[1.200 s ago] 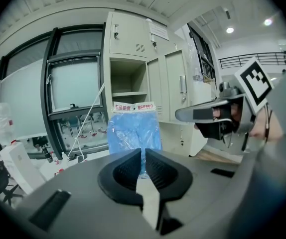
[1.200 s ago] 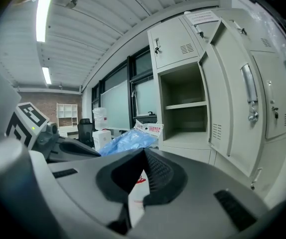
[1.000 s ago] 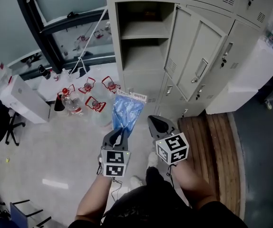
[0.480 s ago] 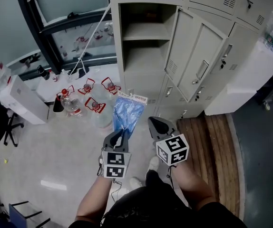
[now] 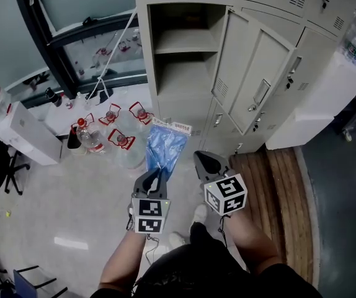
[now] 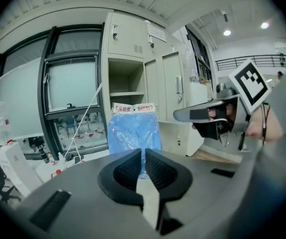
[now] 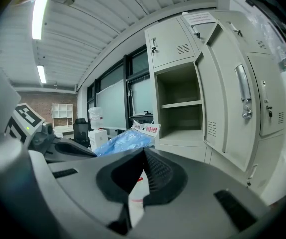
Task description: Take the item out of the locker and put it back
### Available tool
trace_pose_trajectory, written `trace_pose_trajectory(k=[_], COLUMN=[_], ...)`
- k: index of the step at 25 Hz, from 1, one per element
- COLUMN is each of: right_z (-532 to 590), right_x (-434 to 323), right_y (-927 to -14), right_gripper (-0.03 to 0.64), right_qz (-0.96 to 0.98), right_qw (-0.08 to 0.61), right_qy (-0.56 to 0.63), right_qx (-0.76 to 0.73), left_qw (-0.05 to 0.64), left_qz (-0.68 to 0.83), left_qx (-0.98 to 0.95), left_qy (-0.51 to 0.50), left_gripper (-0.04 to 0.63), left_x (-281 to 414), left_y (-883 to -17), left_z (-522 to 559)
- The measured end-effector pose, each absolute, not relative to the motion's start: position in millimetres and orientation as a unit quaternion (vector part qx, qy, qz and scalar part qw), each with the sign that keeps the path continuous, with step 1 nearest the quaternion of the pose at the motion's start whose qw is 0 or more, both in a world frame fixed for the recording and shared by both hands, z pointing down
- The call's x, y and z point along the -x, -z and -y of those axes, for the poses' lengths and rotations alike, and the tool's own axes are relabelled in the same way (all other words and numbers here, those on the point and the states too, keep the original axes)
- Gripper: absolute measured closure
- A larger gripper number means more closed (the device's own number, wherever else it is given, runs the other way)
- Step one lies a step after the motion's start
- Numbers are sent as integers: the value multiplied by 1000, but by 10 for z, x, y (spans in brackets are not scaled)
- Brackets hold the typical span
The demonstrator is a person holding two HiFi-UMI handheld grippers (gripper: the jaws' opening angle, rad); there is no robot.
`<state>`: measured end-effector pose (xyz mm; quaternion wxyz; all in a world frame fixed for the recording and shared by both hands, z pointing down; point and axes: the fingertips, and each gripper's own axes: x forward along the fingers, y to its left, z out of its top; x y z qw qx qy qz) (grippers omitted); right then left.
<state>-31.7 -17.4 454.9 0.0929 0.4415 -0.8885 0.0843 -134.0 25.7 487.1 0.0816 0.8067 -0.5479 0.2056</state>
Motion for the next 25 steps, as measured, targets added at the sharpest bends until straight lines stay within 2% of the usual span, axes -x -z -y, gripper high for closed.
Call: trace_pose_trajectory(k=[25], right_z=[1501], right_x=[-145], right_y=[-4544], right_gripper=[615], right_qz=[901], right_qw=[96], right_qy=[-73], right_qx=[-416], left_qw=[70], left_qz=[563], left_qx=[-797], left_qy=[-206], left_gripper=[571], left_x=[738], left_y=[-4792], left_z=[1223])
